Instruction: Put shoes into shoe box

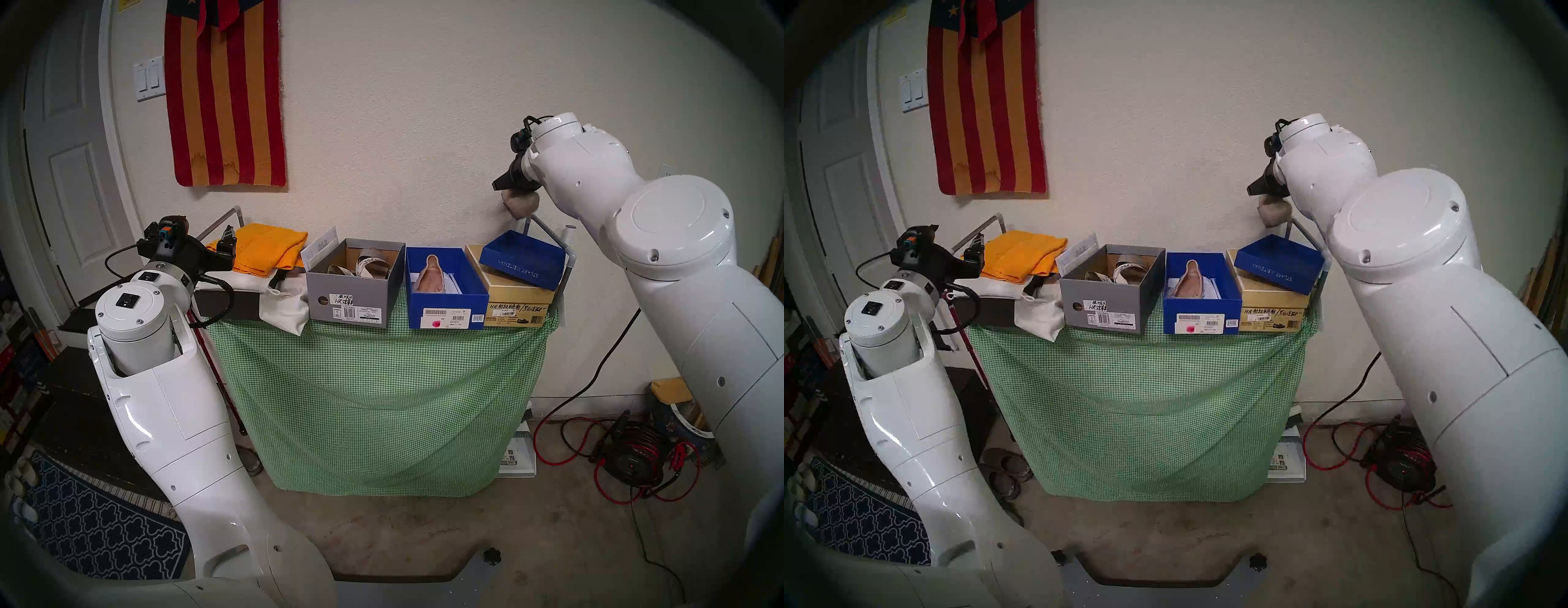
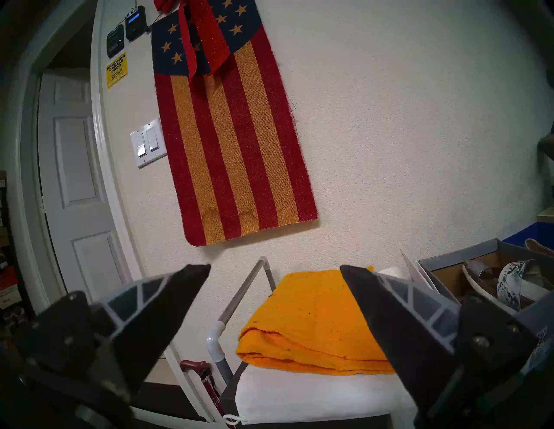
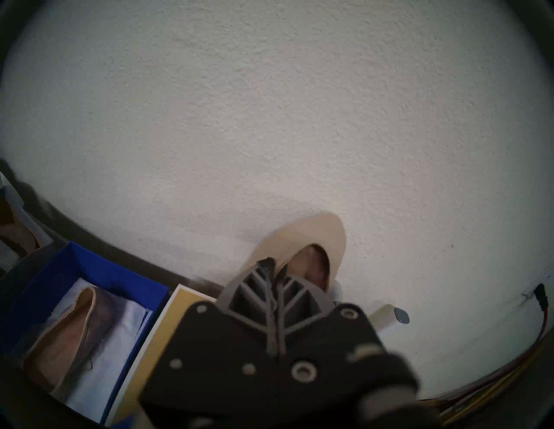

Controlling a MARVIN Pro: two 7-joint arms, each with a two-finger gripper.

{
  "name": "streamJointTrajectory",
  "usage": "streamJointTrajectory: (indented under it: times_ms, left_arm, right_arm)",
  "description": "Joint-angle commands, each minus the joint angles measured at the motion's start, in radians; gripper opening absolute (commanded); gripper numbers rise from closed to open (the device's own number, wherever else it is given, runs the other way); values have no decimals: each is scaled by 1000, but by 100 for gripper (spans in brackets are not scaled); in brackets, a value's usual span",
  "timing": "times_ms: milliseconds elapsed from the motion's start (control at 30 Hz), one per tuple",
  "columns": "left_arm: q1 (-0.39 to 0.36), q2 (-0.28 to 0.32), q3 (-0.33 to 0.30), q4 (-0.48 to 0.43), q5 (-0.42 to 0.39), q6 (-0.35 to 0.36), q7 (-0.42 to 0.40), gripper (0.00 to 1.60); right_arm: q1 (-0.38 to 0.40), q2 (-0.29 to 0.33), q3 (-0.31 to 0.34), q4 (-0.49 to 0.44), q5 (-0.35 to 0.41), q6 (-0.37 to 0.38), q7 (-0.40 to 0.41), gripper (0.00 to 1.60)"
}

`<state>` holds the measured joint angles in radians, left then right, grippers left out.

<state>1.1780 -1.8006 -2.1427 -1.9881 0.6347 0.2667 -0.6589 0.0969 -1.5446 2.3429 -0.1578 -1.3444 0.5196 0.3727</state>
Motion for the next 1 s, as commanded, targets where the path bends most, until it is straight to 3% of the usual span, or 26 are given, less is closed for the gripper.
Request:
streamJointTrajectory:
  times_ms: [0, 367, 633, 967]
  left_arm:
    - [0, 2, 2, -1, -3, 1, 2, 160]
    - [-1, 2, 1, -1, -1, 0, 0, 160]
    - [-2, 2, 1, 0, -1, 0, 0, 160]
    - [-2, 2, 1, -1, -1, 1, 0, 160]
  right_arm:
    - [40, -22, -1, 6, 1, 12, -6, 0]
    - [32, -45, -75, 48, -82, 61, 61, 0]
    - [7, -98, -101, 58, -116, 83, 123, 0]
    - [-24, -99, -137, 58, -166, 103, 254, 0]
